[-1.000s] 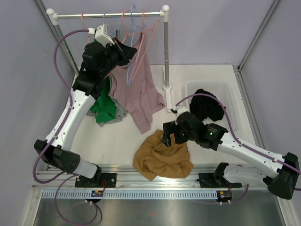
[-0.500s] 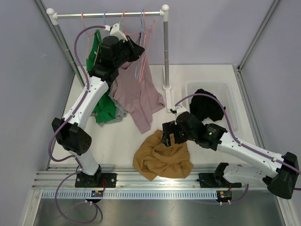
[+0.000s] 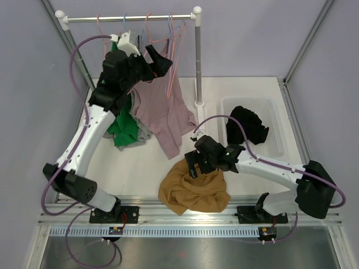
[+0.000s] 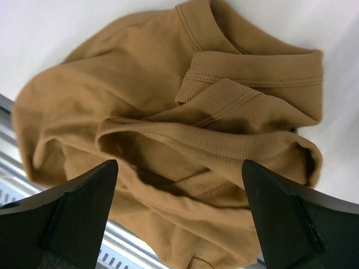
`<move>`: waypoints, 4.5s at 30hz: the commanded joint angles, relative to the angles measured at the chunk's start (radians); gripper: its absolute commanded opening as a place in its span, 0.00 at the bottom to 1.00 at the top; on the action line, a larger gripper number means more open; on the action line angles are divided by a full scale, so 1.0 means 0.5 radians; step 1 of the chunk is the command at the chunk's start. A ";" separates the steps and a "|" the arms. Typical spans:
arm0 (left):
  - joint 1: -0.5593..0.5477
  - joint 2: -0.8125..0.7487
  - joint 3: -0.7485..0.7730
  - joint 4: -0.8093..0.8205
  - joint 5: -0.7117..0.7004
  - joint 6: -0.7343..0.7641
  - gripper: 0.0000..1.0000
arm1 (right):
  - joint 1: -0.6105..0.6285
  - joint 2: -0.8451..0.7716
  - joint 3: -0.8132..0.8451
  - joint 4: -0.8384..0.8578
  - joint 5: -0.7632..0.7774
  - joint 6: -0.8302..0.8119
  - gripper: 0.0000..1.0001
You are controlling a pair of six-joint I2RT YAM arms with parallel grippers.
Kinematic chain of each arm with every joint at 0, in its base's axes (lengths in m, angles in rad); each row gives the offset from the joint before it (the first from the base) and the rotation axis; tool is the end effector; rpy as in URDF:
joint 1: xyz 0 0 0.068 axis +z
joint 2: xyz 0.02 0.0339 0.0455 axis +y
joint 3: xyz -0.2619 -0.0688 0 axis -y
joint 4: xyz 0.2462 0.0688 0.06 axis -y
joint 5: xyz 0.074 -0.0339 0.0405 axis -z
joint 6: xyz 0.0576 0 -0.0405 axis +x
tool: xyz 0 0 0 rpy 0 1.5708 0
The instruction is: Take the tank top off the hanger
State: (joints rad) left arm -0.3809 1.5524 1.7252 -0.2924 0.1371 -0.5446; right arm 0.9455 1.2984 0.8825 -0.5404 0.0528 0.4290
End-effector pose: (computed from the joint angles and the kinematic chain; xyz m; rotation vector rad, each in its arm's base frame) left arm 0.3475 -0.1477 0.4612 -0.0369 1.7550 -0.8015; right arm 0.1633 0.2210 0.2137 -0.6416 2.5142 0.4693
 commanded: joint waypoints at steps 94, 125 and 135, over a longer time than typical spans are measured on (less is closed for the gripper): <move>0.075 -0.906 -0.002 -0.591 -0.115 0.807 0.99 | -1.698 -0.728 0.512 -0.107 -1.249 0.019 0.90; 0.256 0.626 1.118 -0.783 0.005 1.218 0.62 | -1.679 -1.078 0.355 -0.140 -1.431 0.084 0.85; 0.256 0.653 1.145 -0.885 0.066 1.163 0.36 | -1.679 -1.060 0.386 -0.159 -1.428 0.059 0.84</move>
State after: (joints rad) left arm -0.2569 1.8923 2.2707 -0.7414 0.1261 0.0498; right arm 0.0994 0.7689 1.0576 -0.6514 -0.6407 0.4572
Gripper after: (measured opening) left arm 0.363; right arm 0.843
